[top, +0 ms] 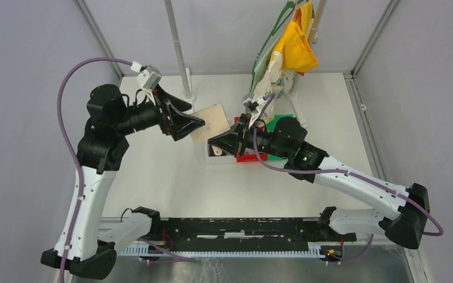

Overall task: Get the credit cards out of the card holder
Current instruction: Open the card holder at the center of the board.

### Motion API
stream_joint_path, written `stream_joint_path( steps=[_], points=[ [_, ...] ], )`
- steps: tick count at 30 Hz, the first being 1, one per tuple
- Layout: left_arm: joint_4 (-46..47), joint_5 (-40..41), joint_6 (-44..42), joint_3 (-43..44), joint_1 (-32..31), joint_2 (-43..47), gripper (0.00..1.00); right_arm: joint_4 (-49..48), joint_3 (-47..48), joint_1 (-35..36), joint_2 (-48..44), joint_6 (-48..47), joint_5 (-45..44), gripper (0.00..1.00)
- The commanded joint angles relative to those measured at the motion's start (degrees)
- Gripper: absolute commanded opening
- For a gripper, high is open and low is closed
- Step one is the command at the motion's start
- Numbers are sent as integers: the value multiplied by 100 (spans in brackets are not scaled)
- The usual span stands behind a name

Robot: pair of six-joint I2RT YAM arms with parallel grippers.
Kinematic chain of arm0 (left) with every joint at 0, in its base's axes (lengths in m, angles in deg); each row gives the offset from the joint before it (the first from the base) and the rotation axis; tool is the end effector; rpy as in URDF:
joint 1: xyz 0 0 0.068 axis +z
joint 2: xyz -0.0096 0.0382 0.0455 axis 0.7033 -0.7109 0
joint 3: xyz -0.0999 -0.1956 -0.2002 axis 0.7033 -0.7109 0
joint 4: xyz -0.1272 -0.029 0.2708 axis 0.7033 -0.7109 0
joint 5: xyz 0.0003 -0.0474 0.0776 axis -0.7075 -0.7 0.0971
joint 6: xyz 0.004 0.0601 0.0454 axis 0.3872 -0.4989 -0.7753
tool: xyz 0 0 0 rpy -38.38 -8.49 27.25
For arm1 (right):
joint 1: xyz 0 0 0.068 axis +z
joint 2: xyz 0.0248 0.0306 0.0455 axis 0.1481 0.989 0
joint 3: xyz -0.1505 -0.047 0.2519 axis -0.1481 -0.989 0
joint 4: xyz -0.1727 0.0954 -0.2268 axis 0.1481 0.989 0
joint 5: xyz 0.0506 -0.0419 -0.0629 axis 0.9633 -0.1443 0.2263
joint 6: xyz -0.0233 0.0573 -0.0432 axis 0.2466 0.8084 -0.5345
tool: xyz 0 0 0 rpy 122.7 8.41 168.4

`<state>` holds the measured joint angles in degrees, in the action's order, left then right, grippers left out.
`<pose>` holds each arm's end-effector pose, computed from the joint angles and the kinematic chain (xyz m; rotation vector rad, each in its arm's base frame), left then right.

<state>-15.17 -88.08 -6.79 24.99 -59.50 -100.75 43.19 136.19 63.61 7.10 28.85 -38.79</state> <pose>0.1929 -0.1008 0.5167 0.6592 1.6428 -1.1078 0.1761 0.2867 0.4015 -0.5699 1.5001 1.4772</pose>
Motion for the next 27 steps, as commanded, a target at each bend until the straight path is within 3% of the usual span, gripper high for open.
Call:
stream_joint_path(
  steps=[1,5,7,12,18,23,27],
  points=[
    [-402,808,-2073,-267,15,331,100,2782,1332,27,61,-1205,-485,0],
    [-1121,471,-3387,-788,14,569,99,5163,2613,300,789,-1966,-1027,0],
    [-1539,250,-3856,-1021,12,661,98,5746,2868,537,989,-2182,-1395,0],
    [-2256,-92,-4556,-1170,13,659,93,5896,2833,765,1022,-2477,-1340,0],
    [-2874,-244,-5366,-1102,17,688,82,5921,2998,770,978,-3130,-220,0],
    [-3763,-596,-6446,-1079,13,736,79,5956,3288,767,1025,-3612,510,0],
    [-4307,-267,-7417,-1213,16,778,79,6153,3666,771,1157,-3858,626,0]
  ],
)
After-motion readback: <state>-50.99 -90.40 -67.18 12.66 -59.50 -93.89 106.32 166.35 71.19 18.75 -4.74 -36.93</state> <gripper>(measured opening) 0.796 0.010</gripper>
